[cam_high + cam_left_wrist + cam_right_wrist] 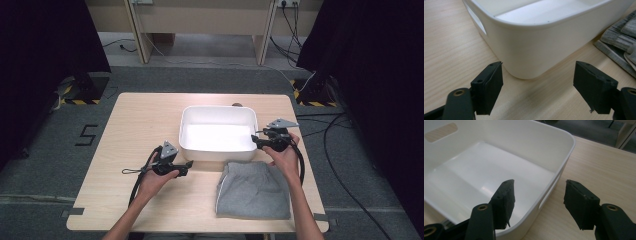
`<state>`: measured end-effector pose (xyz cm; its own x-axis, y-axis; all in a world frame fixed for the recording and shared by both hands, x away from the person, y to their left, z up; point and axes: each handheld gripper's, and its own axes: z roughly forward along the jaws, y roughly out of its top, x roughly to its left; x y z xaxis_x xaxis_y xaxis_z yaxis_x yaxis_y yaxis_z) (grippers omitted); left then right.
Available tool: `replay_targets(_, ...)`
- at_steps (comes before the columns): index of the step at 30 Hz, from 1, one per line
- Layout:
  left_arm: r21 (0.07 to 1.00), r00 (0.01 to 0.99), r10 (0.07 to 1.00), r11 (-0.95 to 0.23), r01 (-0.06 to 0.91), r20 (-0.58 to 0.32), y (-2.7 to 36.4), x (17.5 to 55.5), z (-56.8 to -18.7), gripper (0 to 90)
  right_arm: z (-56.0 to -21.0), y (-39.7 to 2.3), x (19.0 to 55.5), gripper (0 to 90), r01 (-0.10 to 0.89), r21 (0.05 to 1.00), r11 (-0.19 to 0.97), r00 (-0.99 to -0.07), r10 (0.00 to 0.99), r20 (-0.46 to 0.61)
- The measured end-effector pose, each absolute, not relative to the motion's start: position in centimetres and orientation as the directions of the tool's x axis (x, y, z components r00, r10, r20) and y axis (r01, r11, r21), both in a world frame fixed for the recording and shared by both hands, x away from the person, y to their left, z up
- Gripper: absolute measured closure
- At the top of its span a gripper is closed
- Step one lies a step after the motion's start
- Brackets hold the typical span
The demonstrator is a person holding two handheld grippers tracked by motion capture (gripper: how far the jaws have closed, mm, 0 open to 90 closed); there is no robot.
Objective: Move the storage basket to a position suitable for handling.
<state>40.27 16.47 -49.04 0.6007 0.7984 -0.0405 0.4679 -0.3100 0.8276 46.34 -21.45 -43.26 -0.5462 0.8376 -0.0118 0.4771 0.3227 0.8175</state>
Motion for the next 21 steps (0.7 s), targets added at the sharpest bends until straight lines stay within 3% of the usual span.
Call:
replay_targets(14, 0.828, 0.613, 0.790, -0.334, 0.450, -0.014, 17.4, 36.7, -49.1, 17.6, -42.5, -23.3, 40.8, 35.1, 0.425, 0.868, 0.258, -0.549, 0.835, 0.021)
replay_targets(21, 0.835, 0.635, 0.771, -0.318, 0.449, -0.048, 17.2, 35.2, -49.3, 17.6, -44.2, -23.8, 37.2, 34.5, 0.425, 0.862, 0.277, -0.557, 0.830, 0.008)
